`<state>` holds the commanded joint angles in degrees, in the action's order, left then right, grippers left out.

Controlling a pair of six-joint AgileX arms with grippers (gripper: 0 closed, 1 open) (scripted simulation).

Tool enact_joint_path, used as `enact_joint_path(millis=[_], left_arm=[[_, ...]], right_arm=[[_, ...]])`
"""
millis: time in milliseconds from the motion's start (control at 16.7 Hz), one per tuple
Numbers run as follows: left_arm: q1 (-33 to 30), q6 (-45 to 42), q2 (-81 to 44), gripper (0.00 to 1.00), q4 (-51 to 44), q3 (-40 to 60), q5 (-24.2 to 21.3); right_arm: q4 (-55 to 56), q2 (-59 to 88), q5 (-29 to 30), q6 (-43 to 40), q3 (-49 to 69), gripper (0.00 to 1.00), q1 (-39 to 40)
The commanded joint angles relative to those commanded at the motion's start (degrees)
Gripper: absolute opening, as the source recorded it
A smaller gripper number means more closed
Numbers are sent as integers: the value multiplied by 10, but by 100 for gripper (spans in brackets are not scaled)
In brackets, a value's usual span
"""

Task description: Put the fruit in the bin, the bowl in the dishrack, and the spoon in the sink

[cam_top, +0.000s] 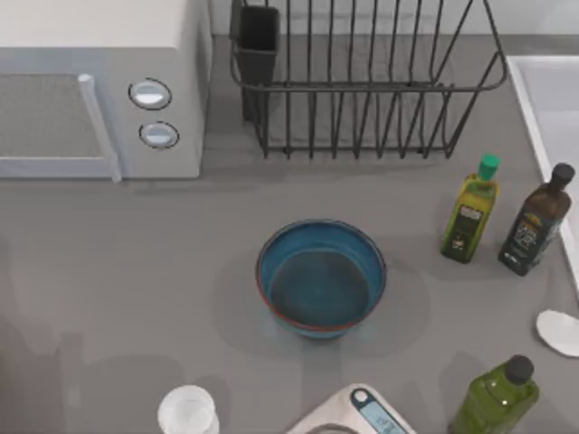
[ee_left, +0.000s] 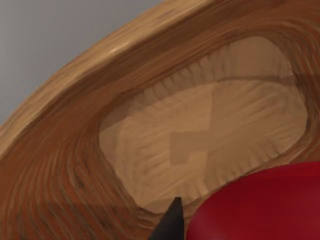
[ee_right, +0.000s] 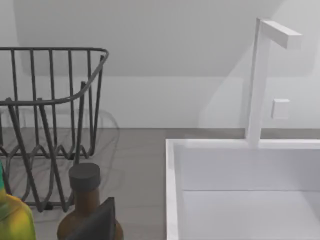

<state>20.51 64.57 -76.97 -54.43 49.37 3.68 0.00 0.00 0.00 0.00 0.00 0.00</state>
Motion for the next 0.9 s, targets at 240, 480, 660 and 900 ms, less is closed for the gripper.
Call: enact_joint_path(millis=[240,480,660,900], left_arm=[[0,0,0,38,0,0,0],[0,0,0,68,0,0,0],[0,0,0,90,0,0,0],[0,0,0,100,0,0,0]], right_arm=[[0,0,0,0,0,100,0],[0,0,0,0,0,100,0],[0,0,0,0,0,100,0],[0,0,0,0,0,100,0]])
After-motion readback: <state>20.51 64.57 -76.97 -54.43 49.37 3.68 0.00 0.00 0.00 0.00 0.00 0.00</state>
